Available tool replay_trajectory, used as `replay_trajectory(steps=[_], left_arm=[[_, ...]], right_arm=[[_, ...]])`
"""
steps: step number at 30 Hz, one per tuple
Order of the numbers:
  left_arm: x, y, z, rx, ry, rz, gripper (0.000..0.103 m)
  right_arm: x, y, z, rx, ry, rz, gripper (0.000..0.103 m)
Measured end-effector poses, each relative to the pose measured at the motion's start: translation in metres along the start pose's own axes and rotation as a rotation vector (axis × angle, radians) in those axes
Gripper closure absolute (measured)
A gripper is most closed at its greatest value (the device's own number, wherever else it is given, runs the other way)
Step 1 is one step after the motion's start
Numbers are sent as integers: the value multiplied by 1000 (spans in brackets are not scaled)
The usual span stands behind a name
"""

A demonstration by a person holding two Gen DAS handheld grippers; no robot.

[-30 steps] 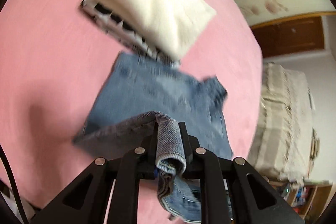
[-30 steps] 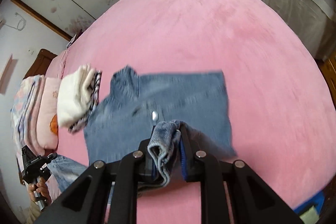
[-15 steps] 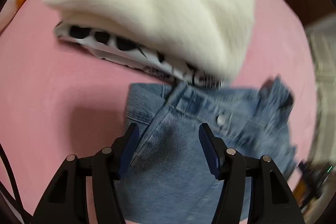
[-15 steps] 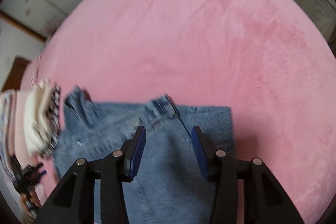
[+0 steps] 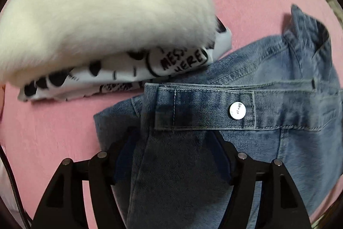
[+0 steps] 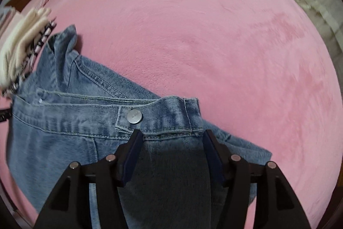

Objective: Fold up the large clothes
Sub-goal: 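Lay the hem over the collar and open both tools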

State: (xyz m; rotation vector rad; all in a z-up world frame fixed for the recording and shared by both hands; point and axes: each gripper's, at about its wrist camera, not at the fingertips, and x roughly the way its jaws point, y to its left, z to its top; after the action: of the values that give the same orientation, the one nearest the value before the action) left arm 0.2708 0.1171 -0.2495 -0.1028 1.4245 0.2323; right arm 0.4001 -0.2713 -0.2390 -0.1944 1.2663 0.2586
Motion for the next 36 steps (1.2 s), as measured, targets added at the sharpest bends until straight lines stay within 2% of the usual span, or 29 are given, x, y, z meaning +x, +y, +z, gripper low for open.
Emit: replay_trajectory(steps=[2, 3, 4, 5, 6, 7, 10, 13, 15, 18, 21, 25, 27, 29, 30, 32, 34, 36], left_arm=[[0, -7, -2, 48, -18, 6, 46], [-1, -15, -4, 64, -31, 36, 48], [-2, -20, -6, 77, -45, 72, 63], [-5, -26, -8, 85, -64, 148, 85], [-8, -29, -11, 81, -81, 194, 85], [-14, -30, -14, 64, -110, 214, 86], [-34, -25, -22, -13, -196, 253, 87], [-58, -13, -27, -85, -264, 218, 87], [-61, -10, -24, -106, -285, 217, 87], [-42, -4, -12, -145, -257, 201, 87], [-7, -10, -4, -142, -193, 221, 85], [-2, -4, -5, -194, -194, 200, 82], [-7, 4, -7, -188, -171, 190, 74], [-14, 13, -12, -176, -126, 199, 55], [-17, 24, -18, -181, -123, 200, 53], [-37, 24, -36, -190, -158, 167, 53], [-52, 16, -59, -194, -182, 121, 52], [-66, 7, -88, -215, -200, 43, 50]], right_arm=[[2, 2, -4, -18, -21, -14, 46], [0, 2, -6, -20, -35, -14, 53], [-2, 4, -9, -25, -45, -35, 67], [-4, 6, -11, -28, -50, -56, 72], [-8, 8, -14, -29, -59, -80, 84], [-13, 8, -16, -19, -73, -80, 87], [-32, 0, -19, 42, -116, -73, 91], [-58, -12, -12, 139, -188, -15, 91], [-68, -12, -8, 151, -222, -2, 91], [-52, -9, -2, 140, -218, -34, 91], [-6, -14, -2, 146, -111, -70, 89], [0, -8, 0, 172, -103, -103, 82], [-10, -9, -1, 194, -96, -102, 78], [-25, -8, -6, 200, -103, -119, 76], [-37, -3, -11, 201, -122, -129, 76], [-57, 10, -25, 200, -159, -105, 75], [-75, 32, -41, 189, -190, -32, 73], [-86, 59, -60, 181, -187, 54, 73]])
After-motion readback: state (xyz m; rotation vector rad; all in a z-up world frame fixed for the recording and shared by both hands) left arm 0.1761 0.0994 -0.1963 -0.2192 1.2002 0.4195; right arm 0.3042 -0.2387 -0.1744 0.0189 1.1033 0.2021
